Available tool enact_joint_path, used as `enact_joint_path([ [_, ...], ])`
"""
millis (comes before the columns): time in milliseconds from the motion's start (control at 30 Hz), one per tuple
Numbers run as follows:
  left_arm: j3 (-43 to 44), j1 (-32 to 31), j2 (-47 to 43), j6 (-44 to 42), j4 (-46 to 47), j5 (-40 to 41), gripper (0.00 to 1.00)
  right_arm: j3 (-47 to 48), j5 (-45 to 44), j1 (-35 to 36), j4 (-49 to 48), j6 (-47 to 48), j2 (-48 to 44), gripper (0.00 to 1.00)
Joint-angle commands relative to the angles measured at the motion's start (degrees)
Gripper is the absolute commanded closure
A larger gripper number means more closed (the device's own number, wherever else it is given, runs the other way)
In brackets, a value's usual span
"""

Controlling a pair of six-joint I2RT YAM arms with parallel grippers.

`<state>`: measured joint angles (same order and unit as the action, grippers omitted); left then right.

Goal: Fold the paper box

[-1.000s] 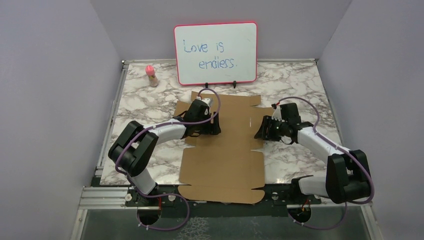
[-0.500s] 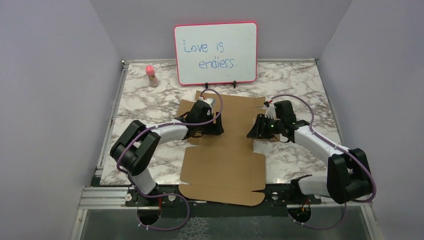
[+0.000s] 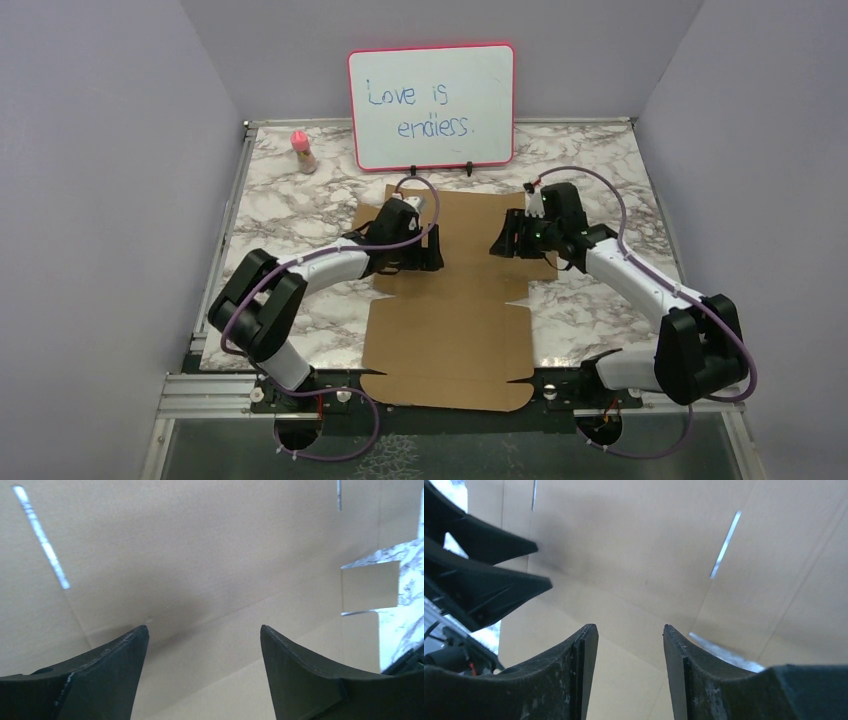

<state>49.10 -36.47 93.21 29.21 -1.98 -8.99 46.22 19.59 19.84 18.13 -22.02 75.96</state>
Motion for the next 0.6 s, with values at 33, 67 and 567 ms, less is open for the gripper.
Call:
enact_joint_path([
  [33, 4.6, 5.48, -7.84, -2.43, -7.48, 1.05, 0.13, 5.05, -8.08, 0.22, 2.22, 3.85, -1.05, 0.4],
  [67, 5.02, 7.26, -8.69, -2.87, -8.38, 0.45, 0.12, 5.69, -8.99, 0.14, 2.13, 4.14, -0.57, 0.38],
  [567, 12.17, 35.88, -3.9, -11.47, -18.41, -15.74, 0.07, 11.17, 5.86, 0.15, -13.85, 0.88, 13.11, 0.29],
])
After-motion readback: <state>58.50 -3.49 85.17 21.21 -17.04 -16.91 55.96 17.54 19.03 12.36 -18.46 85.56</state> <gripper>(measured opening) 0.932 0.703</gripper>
